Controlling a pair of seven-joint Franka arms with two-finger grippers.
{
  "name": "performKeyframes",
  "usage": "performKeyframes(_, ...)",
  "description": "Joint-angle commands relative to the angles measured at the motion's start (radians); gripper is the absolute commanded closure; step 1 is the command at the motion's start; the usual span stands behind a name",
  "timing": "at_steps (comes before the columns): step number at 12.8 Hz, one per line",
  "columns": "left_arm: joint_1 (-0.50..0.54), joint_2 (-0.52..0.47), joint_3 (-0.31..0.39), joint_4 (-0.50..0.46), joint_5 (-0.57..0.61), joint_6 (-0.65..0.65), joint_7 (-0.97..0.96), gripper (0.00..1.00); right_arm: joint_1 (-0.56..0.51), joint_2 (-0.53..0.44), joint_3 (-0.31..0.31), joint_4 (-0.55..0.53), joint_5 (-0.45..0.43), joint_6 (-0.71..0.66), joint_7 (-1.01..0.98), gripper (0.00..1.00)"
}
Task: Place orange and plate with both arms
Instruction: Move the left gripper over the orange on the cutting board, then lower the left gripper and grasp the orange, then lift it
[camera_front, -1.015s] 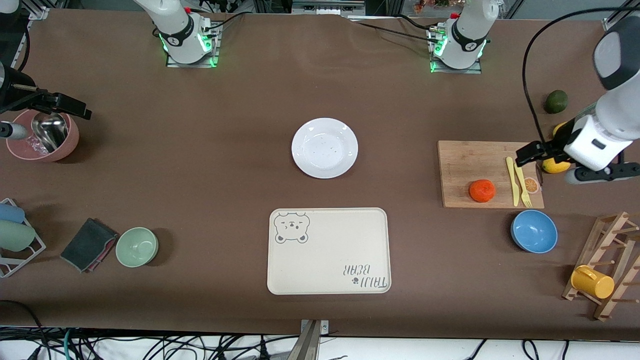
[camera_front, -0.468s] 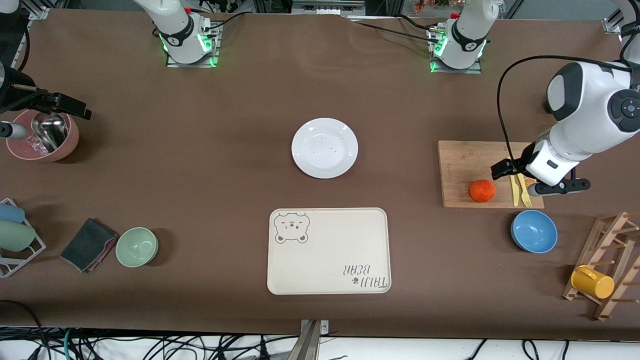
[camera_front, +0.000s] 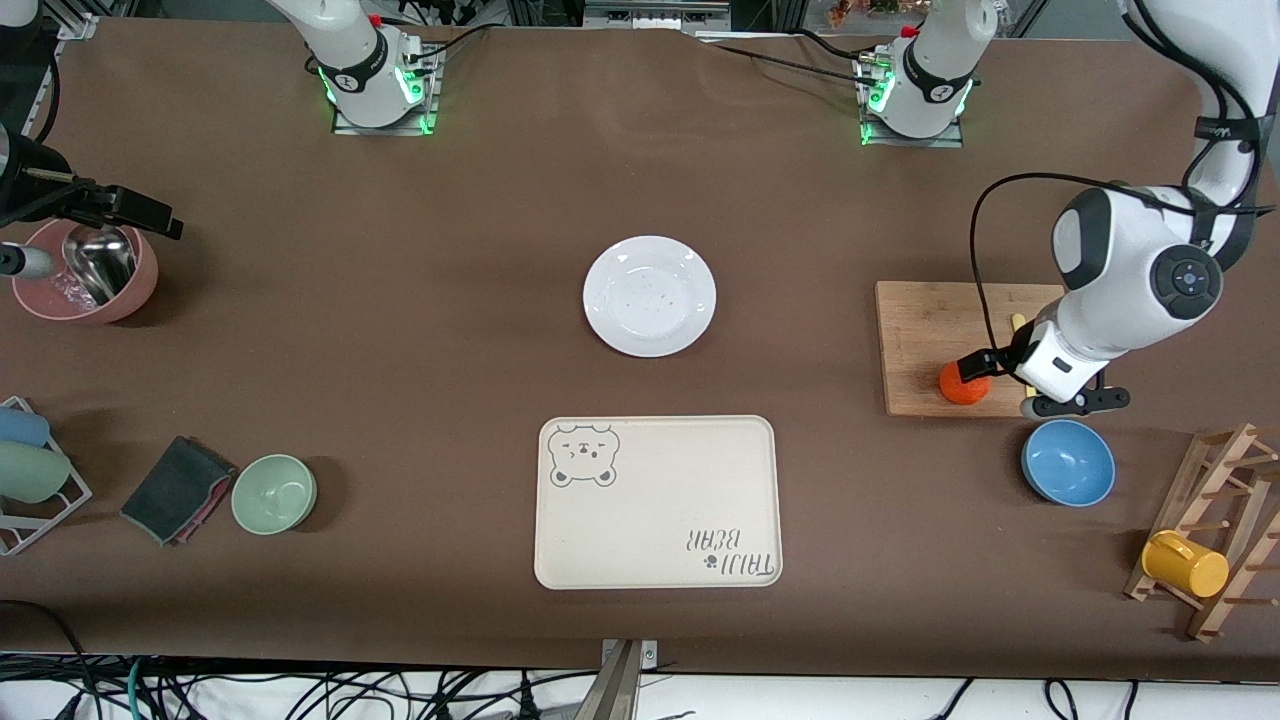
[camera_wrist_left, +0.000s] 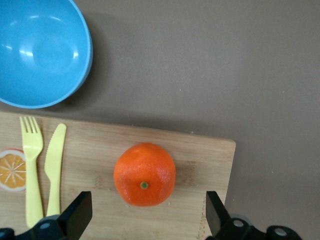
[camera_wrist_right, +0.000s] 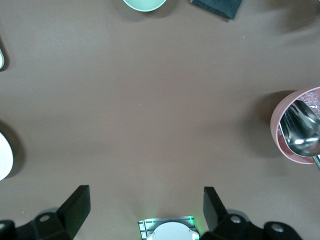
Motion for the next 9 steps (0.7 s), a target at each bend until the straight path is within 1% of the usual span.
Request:
performKeyframes(1,0.0,-0.02,0.005,-0.121,0.014,0.155,0.017,0.0,-0.001,-0.002,-0.001,0.005,0.0,-0.01,-0.007,0.0)
performKeyframes(2,0.001,-0.009,0.007,-0.136,0.014,0.179,0.017,0.0,-0.001,-0.002,-0.001,0.005,0.0,-0.01,-0.007,0.0)
performKeyframes(7,0.001,0.018,0.011,-0.138,0.014,0.185,0.019,0.0,-0.001,-0.002,-0.001,0.005,0.0,-0.01,-0.007,0.0)
performKeyframes(9,0.0,0.055,0.011,-0.138,0.014,0.243,0.017,0.0,-0.001,-0.002,-0.001,0.005,0.0,-0.01,-0.007,0.0)
